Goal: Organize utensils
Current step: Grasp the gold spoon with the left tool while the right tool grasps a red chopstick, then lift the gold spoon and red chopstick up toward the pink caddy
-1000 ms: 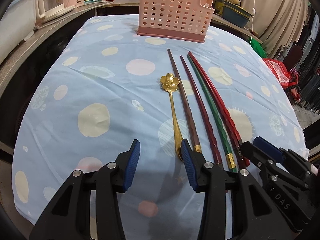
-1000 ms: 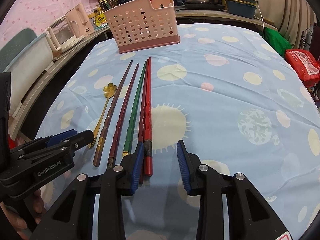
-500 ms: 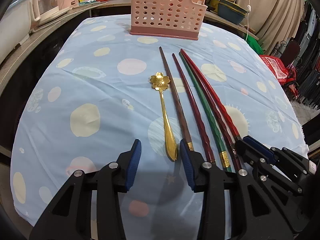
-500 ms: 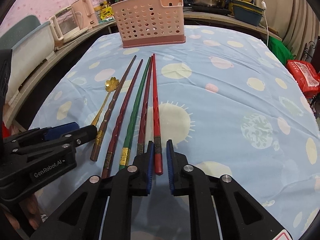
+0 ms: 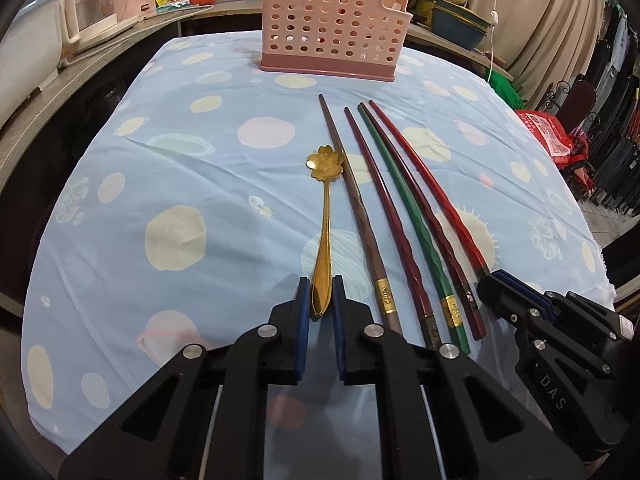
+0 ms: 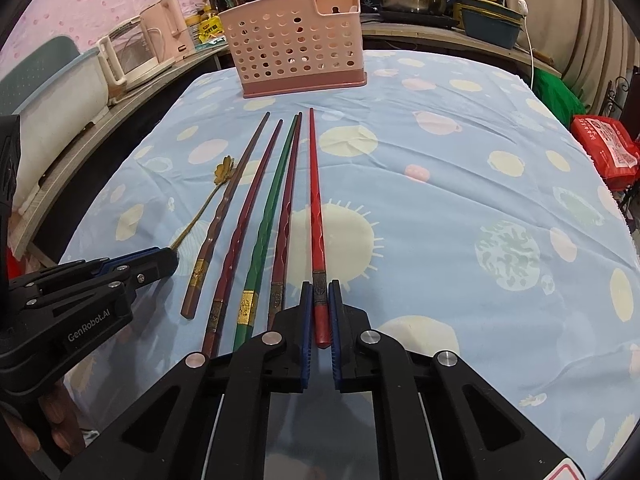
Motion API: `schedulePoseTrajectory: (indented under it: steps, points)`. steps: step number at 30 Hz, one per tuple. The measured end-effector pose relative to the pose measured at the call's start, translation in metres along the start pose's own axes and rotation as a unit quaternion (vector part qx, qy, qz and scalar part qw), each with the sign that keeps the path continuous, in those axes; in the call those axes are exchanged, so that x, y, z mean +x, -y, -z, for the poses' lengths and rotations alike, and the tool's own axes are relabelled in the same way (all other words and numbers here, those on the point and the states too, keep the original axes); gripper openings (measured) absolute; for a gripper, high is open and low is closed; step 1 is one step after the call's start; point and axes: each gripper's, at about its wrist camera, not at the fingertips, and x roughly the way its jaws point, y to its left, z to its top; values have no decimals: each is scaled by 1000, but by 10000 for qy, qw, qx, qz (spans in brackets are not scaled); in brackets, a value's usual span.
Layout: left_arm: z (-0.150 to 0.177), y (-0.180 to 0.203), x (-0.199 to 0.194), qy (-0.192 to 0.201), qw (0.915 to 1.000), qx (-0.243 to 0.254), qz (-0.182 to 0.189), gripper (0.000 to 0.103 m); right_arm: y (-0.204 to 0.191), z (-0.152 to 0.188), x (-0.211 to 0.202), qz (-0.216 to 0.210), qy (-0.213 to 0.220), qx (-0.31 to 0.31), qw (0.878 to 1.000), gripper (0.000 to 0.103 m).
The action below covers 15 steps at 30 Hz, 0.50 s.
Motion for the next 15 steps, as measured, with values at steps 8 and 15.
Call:
schedulePoseTrajectory:
  steps: [8, 15]
  points:
    - [-6, -5, -23, 212, 9997, -125, 92, 9, 6, -7, -24, -101, 255, 170, 9995, 7]
    - [-18, -9, -50, 476, 9984, -212, 214, 1, 8, -23, -56, -190, 653, 252, 9974, 7]
